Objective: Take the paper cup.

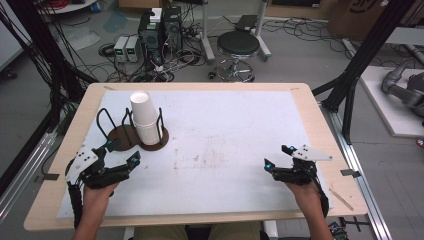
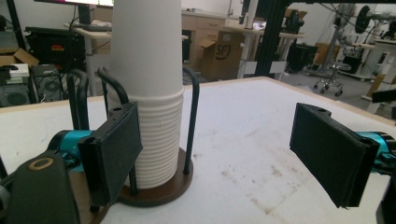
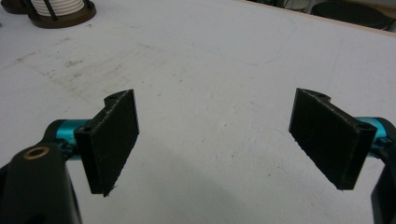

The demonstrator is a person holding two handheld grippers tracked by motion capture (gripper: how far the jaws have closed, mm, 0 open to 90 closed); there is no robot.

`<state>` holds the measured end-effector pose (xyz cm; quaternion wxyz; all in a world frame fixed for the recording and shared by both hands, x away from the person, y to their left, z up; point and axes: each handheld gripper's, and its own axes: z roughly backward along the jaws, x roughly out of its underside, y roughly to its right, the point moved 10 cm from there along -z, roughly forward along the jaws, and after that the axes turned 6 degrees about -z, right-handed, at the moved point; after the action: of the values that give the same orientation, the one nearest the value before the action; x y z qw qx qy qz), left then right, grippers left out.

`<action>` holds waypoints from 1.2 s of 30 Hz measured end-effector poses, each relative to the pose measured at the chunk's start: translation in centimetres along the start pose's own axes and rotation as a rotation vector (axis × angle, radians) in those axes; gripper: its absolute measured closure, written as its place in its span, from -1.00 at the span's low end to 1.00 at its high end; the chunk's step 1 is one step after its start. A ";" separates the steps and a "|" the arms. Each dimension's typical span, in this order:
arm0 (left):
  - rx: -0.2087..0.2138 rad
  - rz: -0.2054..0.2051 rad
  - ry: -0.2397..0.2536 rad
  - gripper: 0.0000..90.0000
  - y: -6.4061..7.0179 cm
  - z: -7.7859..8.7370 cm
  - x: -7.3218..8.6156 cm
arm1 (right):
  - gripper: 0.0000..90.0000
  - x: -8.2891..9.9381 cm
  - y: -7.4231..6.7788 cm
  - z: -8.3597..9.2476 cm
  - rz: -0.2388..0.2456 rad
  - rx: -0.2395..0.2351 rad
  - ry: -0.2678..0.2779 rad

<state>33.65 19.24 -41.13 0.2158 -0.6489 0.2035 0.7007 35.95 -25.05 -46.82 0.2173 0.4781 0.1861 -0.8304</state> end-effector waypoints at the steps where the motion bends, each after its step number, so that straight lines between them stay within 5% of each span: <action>1: 0.003 0.002 0.004 -0.63 0.0 -0.1 -0.3 | -0.64 0.0 0.0 0.0 0.000 0.000 0.000; 9: 0.025 0.006 0.007 -0.63 -1.8 -2.0 -3.9 | -0.64 0.0 -0.2 -0.2 0.005 -0.003 -0.001; 16: -0.010 -0.010 -0.036 -0.64 -4.3 -4.3 -6.9 | -0.64 0.0 -0.3 0.0 0.012 -0.005 -0.001; 27: -0.010 -0.003 -0.123 -0.64 -6.3 -7.9 -7.8 | -0.64 0.0 -0.2 0.1 0.006 -0.003 -0.001; 36: 0.012 -0.017 -0.174 -0.64 -6.0 -10.3 -7.3 | -0.63 0.1 -0.3 0.0 0.009 -0.009 -0.005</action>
<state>45.99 18.10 -34.65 0.2425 -0.5861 0.1827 0.7512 35.74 -24.81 -46.84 0.2236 0.4759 0.1874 -0.8297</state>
